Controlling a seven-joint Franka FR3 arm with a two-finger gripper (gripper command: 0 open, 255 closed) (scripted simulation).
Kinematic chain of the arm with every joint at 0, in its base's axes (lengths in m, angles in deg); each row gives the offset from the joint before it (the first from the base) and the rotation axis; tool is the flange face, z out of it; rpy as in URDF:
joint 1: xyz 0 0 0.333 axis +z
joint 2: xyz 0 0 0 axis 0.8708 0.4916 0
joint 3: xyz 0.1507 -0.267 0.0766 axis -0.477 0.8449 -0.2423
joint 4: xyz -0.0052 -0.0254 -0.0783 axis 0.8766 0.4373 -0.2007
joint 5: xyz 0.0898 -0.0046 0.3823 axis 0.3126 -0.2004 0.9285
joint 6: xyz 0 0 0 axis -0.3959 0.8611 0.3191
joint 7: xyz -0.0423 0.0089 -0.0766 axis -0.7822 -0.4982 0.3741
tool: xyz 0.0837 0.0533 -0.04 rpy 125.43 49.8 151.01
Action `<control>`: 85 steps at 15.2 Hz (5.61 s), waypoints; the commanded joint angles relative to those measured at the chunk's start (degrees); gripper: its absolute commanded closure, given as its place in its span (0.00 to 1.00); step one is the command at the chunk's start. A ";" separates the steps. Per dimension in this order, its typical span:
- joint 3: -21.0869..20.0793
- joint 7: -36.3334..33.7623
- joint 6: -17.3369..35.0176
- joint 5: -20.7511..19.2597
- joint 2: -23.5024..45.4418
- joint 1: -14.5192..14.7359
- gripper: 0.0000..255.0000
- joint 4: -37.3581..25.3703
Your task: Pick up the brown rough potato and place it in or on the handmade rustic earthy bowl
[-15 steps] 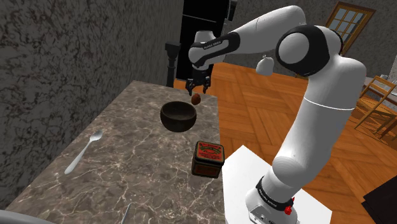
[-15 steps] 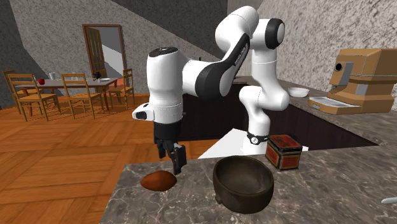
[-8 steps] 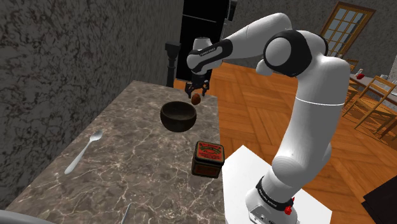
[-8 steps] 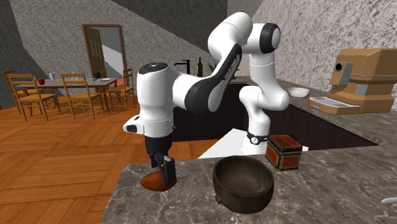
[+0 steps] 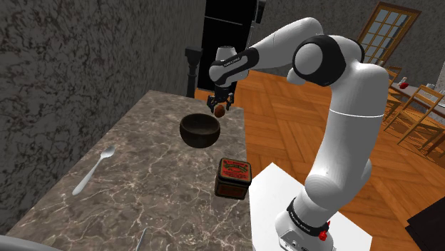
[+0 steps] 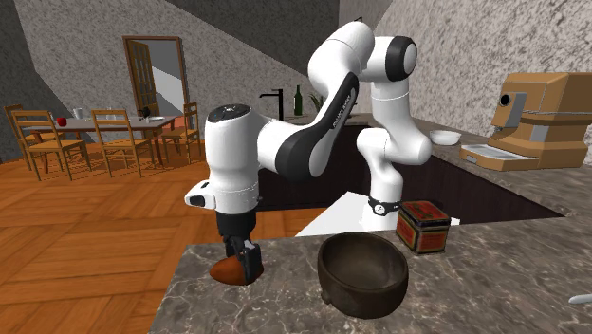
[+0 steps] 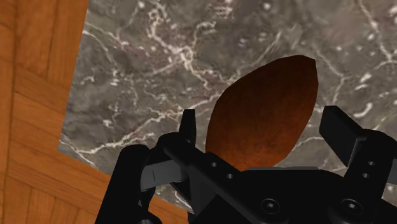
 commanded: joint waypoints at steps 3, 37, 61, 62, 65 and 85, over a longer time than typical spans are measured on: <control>0.00 0.00 0.01 0.00 0.00 0.00 1.00 0.01; -0.05 1.27 -17.05 0.32 -6.65 0.16 1.00 -10.45; -8.89 -17.08 -20.37 1.12 -24.40 10.18 1.00 5.42; -9.59 -18.32 -20.42 1.33 -25.05 10.80 1.00 6.10; -11.48 -21.59 -20.61 1.96 -26.51 12.40 1.00 7.56; -11.60 -22.53 -9.92 1.37 -23.97 12.40 1.00 15.77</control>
